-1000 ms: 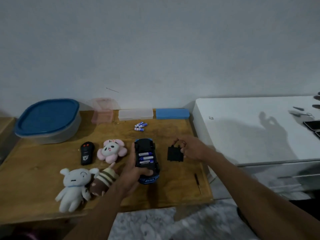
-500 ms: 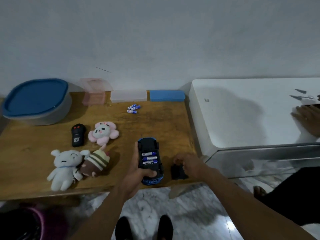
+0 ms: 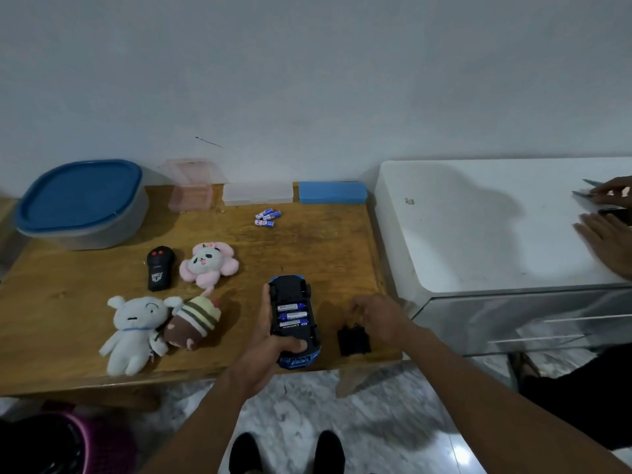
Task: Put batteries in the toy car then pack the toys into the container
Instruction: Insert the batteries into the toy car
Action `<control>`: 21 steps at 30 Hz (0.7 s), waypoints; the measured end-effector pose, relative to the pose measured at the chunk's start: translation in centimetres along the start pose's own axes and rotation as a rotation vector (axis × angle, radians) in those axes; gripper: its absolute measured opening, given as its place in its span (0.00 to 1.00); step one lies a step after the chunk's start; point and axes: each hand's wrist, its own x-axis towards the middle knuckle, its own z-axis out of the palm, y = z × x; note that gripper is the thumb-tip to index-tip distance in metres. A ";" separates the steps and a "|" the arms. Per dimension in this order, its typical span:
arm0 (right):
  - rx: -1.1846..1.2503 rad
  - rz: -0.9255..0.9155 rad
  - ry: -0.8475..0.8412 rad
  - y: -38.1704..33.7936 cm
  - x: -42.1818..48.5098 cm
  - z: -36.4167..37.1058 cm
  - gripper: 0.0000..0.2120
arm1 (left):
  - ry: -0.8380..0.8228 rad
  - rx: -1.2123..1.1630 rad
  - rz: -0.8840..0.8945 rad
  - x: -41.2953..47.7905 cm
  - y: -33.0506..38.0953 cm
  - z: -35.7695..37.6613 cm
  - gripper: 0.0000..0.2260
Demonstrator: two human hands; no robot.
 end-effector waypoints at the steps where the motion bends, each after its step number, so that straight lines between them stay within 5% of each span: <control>1: 0.029 0.035 0.018 -0.4 0.1 -0.7 0.14 | -0.014 0.004 0.008 0.2 0.4 -0.1 0.54; 13: 0.159 0.017 0.198 -10.8 3.8 -4.6 0.07 | -0.074 0.119 0.138 3.6 5.1 -1.3 0.56; 21: 0.245 0.217 0.326 -14.9 5.8 -2.9 0.10 | 0.028 0.248 0.305 4.0 7.0 -2.3 0.48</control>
